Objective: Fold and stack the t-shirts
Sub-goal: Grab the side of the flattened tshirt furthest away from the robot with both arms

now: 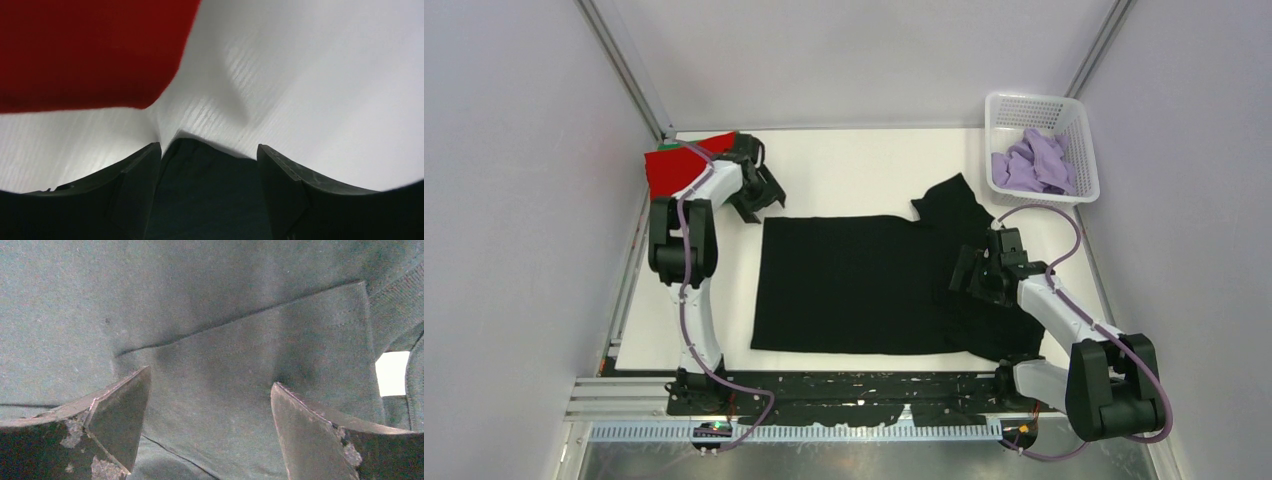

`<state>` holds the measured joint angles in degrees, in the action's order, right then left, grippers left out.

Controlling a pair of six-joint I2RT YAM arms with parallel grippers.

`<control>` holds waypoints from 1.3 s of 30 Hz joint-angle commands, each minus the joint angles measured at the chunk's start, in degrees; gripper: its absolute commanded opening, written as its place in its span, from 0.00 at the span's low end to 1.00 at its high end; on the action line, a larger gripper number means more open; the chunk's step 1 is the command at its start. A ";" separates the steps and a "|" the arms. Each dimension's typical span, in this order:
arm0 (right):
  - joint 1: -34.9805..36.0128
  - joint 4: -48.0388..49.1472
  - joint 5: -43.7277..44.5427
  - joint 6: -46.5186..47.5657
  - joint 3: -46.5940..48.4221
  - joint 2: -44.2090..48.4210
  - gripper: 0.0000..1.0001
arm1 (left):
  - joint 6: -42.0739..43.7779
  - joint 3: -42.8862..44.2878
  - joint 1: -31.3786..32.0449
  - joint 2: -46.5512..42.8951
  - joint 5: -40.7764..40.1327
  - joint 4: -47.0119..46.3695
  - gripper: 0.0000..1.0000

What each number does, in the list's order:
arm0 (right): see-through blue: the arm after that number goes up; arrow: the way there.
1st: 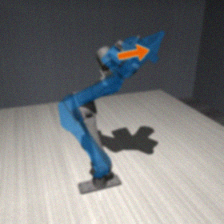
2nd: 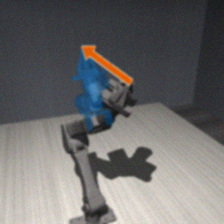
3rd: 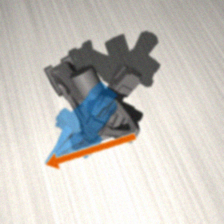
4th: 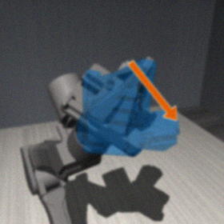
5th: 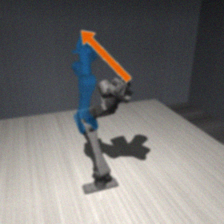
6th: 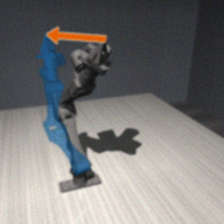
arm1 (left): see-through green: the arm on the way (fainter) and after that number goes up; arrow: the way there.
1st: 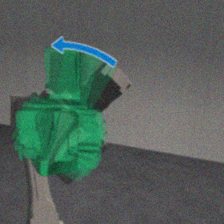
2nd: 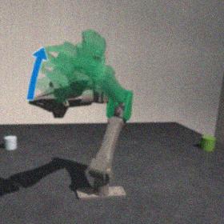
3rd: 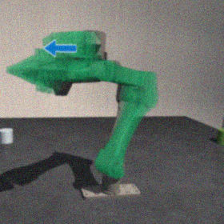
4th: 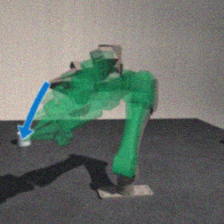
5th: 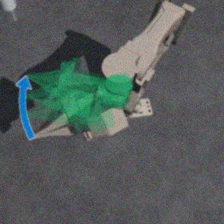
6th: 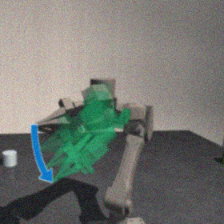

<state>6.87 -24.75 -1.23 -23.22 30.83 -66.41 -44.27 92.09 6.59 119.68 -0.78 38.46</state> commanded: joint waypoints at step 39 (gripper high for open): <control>-0.32 -0.65 -0.16 1.24 -0.95 1.51 0.96 | -0.11 14.84 4.62 6.95 -7.17 18.71 0.52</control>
<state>6.87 -25.32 -1.39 -22.59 30.30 -65.47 -43.40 104.71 11.14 127.66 -7.16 55.22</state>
